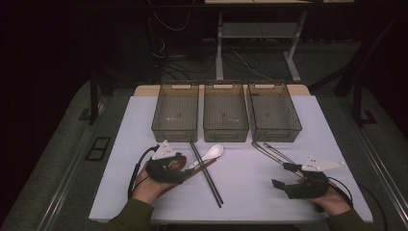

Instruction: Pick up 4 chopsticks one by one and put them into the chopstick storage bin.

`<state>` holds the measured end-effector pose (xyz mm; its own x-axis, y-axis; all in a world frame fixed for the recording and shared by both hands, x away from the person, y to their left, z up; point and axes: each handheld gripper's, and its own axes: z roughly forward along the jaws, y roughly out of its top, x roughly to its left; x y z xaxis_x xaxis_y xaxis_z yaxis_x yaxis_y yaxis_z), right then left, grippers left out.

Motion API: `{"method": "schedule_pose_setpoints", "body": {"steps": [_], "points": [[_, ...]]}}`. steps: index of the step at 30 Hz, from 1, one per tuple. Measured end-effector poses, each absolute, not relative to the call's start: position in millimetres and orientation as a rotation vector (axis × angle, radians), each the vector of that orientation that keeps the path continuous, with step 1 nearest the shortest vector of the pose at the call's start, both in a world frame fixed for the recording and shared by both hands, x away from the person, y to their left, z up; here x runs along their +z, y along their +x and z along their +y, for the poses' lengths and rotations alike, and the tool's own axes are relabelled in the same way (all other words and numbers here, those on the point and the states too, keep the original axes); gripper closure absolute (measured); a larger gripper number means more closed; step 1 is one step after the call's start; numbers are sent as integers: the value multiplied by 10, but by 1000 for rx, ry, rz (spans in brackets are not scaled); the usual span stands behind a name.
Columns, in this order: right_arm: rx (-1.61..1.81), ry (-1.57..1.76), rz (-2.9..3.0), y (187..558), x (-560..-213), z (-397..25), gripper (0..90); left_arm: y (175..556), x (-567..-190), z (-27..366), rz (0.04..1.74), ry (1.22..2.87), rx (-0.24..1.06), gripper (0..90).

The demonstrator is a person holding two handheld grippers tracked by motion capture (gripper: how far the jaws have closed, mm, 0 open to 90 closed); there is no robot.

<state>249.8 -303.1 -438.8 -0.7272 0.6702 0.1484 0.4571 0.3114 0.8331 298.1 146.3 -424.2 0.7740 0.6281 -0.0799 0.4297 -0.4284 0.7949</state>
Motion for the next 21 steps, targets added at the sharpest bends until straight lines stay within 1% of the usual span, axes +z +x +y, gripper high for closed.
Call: {"method": "schedule_pose_setpoints", "body": {"steps": [4,11,14,17,21], "points": [[1371,1013,2364,2507,-4398,-2983,193,3109,-4233,1441,826,2083,303,447],[1359,994,2369,2507,-4407,-2964,193,3369,-4239,1373,901,2106,349,725],[1357,996,2366,2508,-4407,-2971,193,3454,-4258,1334,919,2121,354,823],[1357,998,2362,2511,-4406,-2974,193,3514,-4277,1291,942,2135,353,888],[1352,997,2363,2512,-4409,-2976,193,3575,-4301,1252,954,2159,372,889]]}}
